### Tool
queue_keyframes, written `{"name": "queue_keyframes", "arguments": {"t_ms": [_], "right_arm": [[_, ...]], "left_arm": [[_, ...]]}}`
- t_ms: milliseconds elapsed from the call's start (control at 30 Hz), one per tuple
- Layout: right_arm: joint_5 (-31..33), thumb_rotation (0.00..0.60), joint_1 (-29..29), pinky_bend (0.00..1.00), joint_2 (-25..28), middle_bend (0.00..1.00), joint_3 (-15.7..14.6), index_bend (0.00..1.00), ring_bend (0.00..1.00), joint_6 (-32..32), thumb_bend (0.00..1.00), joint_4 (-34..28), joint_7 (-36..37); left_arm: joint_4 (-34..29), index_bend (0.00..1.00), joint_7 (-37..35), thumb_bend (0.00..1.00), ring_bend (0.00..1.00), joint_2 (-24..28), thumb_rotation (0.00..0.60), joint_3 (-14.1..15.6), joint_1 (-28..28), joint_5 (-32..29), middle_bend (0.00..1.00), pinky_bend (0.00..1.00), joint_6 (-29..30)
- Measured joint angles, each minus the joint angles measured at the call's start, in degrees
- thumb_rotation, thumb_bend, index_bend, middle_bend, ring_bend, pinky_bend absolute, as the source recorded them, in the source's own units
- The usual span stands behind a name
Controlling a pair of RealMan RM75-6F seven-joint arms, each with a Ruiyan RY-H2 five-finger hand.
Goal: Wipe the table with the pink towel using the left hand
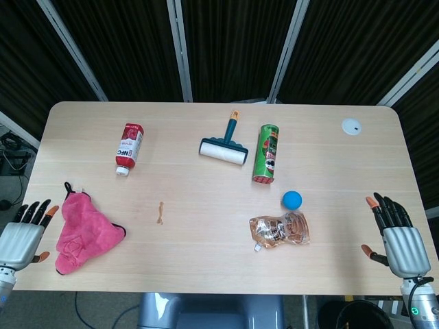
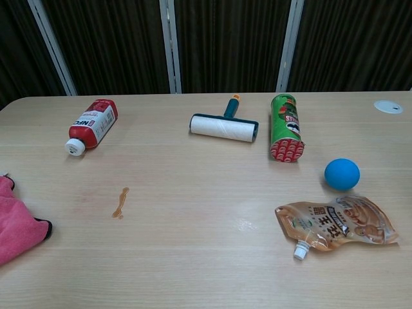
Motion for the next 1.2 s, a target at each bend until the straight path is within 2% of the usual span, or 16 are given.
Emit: {"name": "queue_keyframes", "arguments": {"t_ms": [333, 567, 667, 933, 1200], "right_arm": [[0.18, 0.600, -0.08, 0.10, -0.10, 0.00, 0.36, 0.00, 0.00, 0.52, 0.09, 0.17, 0.85], [0.47, 0.600, -0.18, 0.10, -0.15, 0.00, 0.74, 0.00, 0.00, 0.94, 0.09, 0.08, 1.65], [0.68, 0.600, -0.18, 0.10, -0.23, 0.00, 0.91, 0.00, 0.00, 0.98, 0.09, 0.13, 2.02], [0.94, 0.600, -0.17, 0.10, -0.20, 0.00, 1.25, 0.00, 0.00, 1.17, 0.09, -0.04, 2.86], [0.87, 0.600, -0.10, 0.10, -0.36, 0.00, 1.33, 0.00, 0.00, 1.21, 0.09, -0.49, 2.44]], "left_arm": [[1.25, 0.07, 9.20, 0.00, 0.01, -2.83, 0.600, -0.47, -5.27, -8.12, 0.00, 0.08, -9.27], [4.84, 0.08, 17.42, 0.00, 0.01, -10.05, 0.600, -0.50, -9.65, -14.84, 0.00, 0.08, -13.74], [5.77, 0.08, 19.33, 0.00, 0.01, -12.37, 0.600, -0.29, -10.84, -17.03, 0.00, 0.08, -14.34], [8.19, 0.12, 20.85, 0.00, 0.05, -15.54, 0.600, 0.57, -12.04, -18.27, 0.04, 0.13, -12.94], [11.79, 0.13, 21.10, 0.00, 0.05, -17.89, 0.600, -0.42, -13.73, -21.87, 0.04, 0.13, -13.34]]}}
